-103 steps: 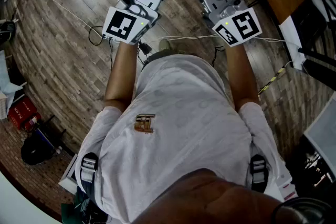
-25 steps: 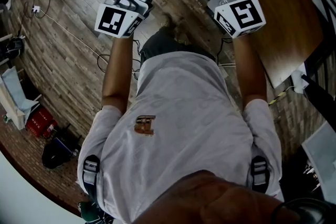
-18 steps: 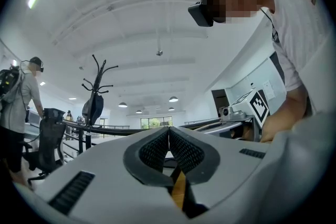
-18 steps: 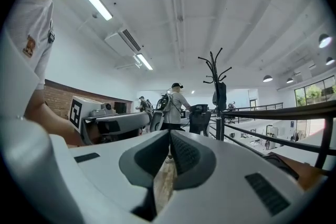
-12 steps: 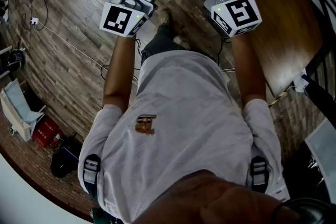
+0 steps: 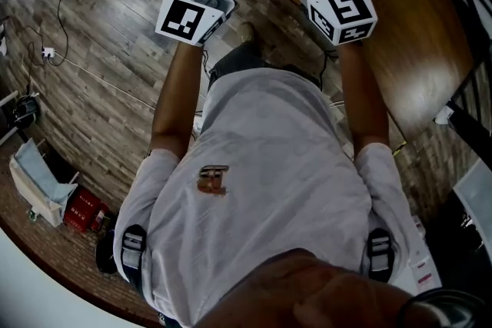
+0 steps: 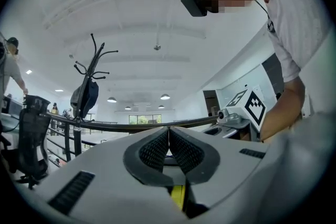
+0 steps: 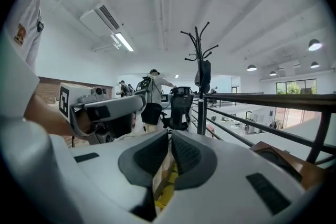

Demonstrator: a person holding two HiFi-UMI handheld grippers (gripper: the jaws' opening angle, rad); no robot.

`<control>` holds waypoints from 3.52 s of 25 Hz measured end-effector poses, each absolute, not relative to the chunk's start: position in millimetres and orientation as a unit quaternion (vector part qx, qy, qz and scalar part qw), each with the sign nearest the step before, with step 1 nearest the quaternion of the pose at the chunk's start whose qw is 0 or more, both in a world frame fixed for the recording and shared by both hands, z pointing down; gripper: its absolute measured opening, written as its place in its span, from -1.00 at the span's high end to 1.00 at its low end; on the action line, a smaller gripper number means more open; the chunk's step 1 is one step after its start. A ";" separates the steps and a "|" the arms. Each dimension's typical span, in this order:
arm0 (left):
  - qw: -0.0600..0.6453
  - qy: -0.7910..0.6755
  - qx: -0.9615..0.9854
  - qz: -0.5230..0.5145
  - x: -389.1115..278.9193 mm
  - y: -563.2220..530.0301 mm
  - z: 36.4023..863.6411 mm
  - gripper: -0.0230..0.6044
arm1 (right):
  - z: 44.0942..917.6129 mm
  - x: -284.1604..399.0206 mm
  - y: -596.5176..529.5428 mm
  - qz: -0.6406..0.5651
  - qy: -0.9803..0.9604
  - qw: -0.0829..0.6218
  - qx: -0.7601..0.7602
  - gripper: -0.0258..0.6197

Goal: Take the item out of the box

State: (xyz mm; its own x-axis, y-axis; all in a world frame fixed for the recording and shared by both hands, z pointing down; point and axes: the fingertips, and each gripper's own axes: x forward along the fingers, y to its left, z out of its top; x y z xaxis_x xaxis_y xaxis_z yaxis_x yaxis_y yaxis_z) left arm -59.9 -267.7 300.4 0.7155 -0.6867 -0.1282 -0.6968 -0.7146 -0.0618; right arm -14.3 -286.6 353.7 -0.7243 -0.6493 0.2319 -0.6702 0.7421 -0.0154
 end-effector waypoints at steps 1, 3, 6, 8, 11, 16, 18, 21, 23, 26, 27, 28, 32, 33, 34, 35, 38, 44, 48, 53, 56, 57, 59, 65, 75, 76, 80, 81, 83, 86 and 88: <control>0.051 0.371 -0.926 0.048 -64.3 -276.8 301.3 0.86 | 357.6 -18.2 -295.4 0.053 -0.925 0.113 0.360 0.81; 0.048 0.365 -0.929 0.049 -71.8 -293.2 300.8 0.86 | 363.8 -24.9 -310.7 0.063 -0.921 0.125 0.364 0.81; 0.045 0.354 -0.933 0.050 -81.4 -313.9 303.2 0.86 | 377.3 -34.2 -330.1 0.080 -0.915 0.140 0.369 0.81; 0.043 0.346 -0.936 0.050 -86.2 -326.5 309.7 0.86 | 390.1 -38.7 -341.7 0.088 -0.911 0.149 0.374 0.81; 0.038 0.337 -0.940 0.050 -87.2 -338.9 315.5 0.86 | 403.1 -38.0 -351.9 0.099 -0.905 0.160 0.383 0.81; 0.038 0.316 -0.946 0.058 -84.8 -348.5 315.5 0.86 | 419.4 -32.4 -361.3 0.119 -0.893 0.181 0.395 0.77; 0.030 0.316 -0.947 0.053 -92.0 -365.4 315.9 0.86 | 426.5 -38.9 -376.8 0.132 -0.890 0.192 0.392 0.53; 0.023 0.316 -0.947 0.053 -97.8 -380.2 315.3 0.86 | 436.8 -44.6 -389.4 0.148 -0.886 0.213 0.384 0.44; 0.019 0.316 -0.947 0.053 -99.9 -384.8 316.8 0.86 | 446.5 -46.7 -393.8 0.160 -0.882 0.229 0.379 0.37; 0.015 0.322 -0.945 0.048 -102.6 -390.6 320.8 0.86 | 462.9 -49.3 -400.2 0.177 -0.875 0.253 0.372 0.28; 0.014 0.326 -0.944 0.046 -103.3 -392.0 321.4 0.86 | 467.6 -49.9 -401.5 0.183 -0.873 0.261 0.369 0.26; 0.014 0.328 -0.943 0.046 -103.8 -393.3 322.0 0.86 | 472.8 -50.0 -402.7 0.189 -0.870 0.269 0.367 0.25; 0.017 0.331 -0.942 0.048 -104.4 -400.3 326.5 0.86 | 498.2 -45.4 -411.5 0.213 -0.851 0.305 0.370 0.21; 0.014 0.333 -0.942 0.045 -104.1 -402.1 328.2 0.86 | 504.5 -43.5 -414.1 0.218 -0.846 0.314 0.371 0.20; 0.012 0.335 -0.941 0.043 -103.8 -404.1 329.4 0.86 | 510.2 -41.7 -416.7 0.224 -0.841 0.322 0.373 0.20; 0.011 0.336 -0.941 0.043 -103.5 -406.2 330.0 0.86 | 515.3 -40.2 -419.2 0.229 -0.836 0.329 0.375 0.19; 0.010 0.337 -0.940 0.045 -103.1 -412.1 330.9 0.86 | 529.5 -37.2 -424.6 0.245 -0.821 0.349 0.379 0.19; 0.002 0.338 -0.940 0.043 -100.8 -422.2 337.9 0.86 | 553.3 -29.9 -434.0 0.267 -0.793 0.387 0.387 0.16; 0.002 0.334 -0.941 0.046 -100.9 -425.0 336.4 0.86 | 561.1 -27.4 -437.7 0.276 -0.778 0.406 0.391 0.15; 0.000 0.335 -0.941 0.045 -107.5 -433.2 343.7 0.86 | 578.6 -27.5 -440.6 0.290 -0.763 0.429 0.387 0.15; -0.003 0.333 -0.942 0.043 -109.9 -437.5 345.9 0.86 | 583.3 -27.1 -441.1 0.299 -0.754 0.440 0.386 0.15; -0.004 0.331 -0.943 0.043 -109.3 -438.7 346.8 0.86 | 584.4 -26.6 -441.4 0.302 -0.751 0.443 0.385 0.15; -0.007 0.329 -0.943 0.041 -107.7 -441.2 349.0 0.86 | 588.2 -25.8 -442.1 0.307 -0.747 0.449 0.384 0.15; -0.012 0.332 -0.943 0.032 -110.5 -447.1 352.9 0.86 | 594.5 -26.1 -444.2 0.310 -0.735 0.465 0.385 0.15; -0.003 0.326 -0.945 0.039 -109.2 -443.7 353.4 0.86 | 596.4 -24.6 -446.0 0.290 -0.735 0.477 0.385 0.25; 0.000 0.325 -0.945 0.042 -109.9 -444.2 353.4 0.86 | 596.8 -25.2 -446.3 0.287 -0.735 0.478 0.385 0.27; -0.003 0.327 -0.944 0.038 -109.7 -443.9 353.7 0.86 | 595.8 -26.8 -445.4 0.279 -0.739 0.483 0.379 0.29; -0.007 0.329 -0.944 0.035 -109.0 -443.6 354.2 0.86 | 595.4 -27.1 -445.2 0.276 -0.740 0.484 0.377 0.30; -0.010 0.330 -0.943 0.030 -107.4 -443.4 354.9 0.86 | 595.7 -27.7 -445.2 0.271 -0.743 0.484 0.374 0.30; -0.008 0.329 -0.944 0.030 -104.5 -443.3 354.7 0.86 | 595.2 -27.5 -444.9 0.263 -0.749 0.481 0.373 0.31; -0.008 0.329 -0.944 0.029 -102.9 -443.7 354.4 0.86 | 592.7 -27.2 -445.3 0.258 -0.753 0.475 0.374 0.31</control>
